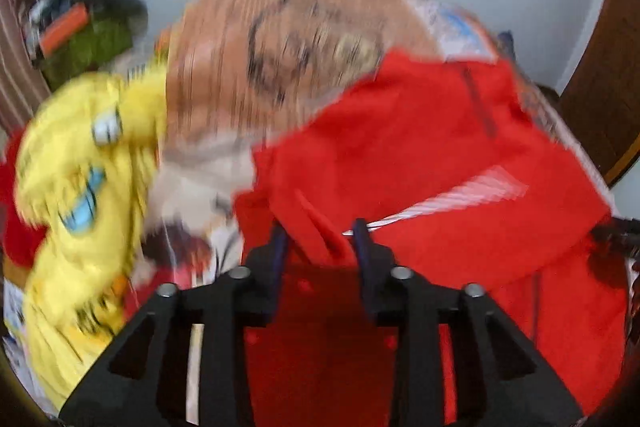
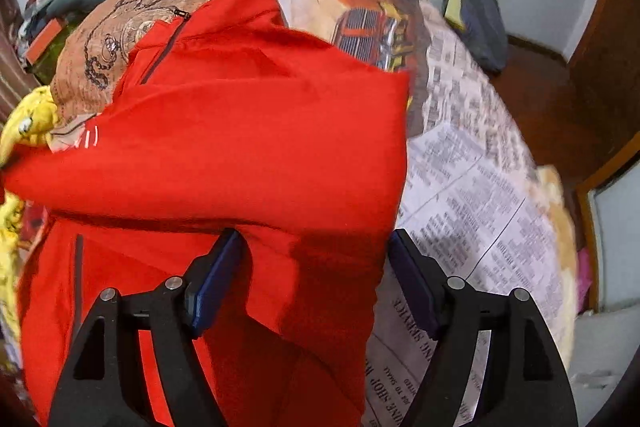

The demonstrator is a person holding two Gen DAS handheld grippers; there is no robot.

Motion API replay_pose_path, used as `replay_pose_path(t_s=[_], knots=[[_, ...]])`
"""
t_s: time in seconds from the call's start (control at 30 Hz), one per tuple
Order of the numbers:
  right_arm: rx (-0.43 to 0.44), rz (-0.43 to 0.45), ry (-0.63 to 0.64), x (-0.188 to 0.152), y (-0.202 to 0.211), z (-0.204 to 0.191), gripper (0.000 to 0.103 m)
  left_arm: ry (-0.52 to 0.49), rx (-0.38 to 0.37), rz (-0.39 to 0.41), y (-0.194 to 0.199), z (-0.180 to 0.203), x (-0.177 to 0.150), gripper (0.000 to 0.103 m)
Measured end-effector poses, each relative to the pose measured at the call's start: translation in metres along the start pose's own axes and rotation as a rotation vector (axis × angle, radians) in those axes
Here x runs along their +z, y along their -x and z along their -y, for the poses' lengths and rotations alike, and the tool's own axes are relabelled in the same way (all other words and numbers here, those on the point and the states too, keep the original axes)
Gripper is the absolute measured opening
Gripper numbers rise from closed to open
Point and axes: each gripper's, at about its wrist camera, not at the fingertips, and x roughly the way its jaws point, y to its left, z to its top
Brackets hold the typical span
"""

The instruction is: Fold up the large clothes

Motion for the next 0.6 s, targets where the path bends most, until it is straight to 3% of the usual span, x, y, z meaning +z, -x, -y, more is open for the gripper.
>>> replay_pose_path(t_s=[0.1,0.23,0.33,0.5,0.6], knots=[[0.018,0.003,-0.017,-0.002,0.002,0.004,0.073,0.050,-0.018,-0.069,-0.013,-0.022,-0.018,0.056],[-0.020,0.002,0.003,-0.005,0.007,-0.001,0.073,0.174,-0.129,-0.098,-0.008,-0.052,-0.033,0.062],[-0.028,0.007,0.021,-0.006,0.011,-0.006,0.073,0.300,-0.200,-0.076,-0.001,-0.079,-0.035,0.069],[-0.003,0.029,0.014,-0.008,0.022,-0.006,0.073,0.369,-0.268,-0.125,-0.020,-0.096,-0.030,0.072],[0.018,0.045,0.005,-0.011,0.031,-0.008,0.073,0.368,-0.248,-0.181,-0.044,-0.090,-0.028,0.072]])
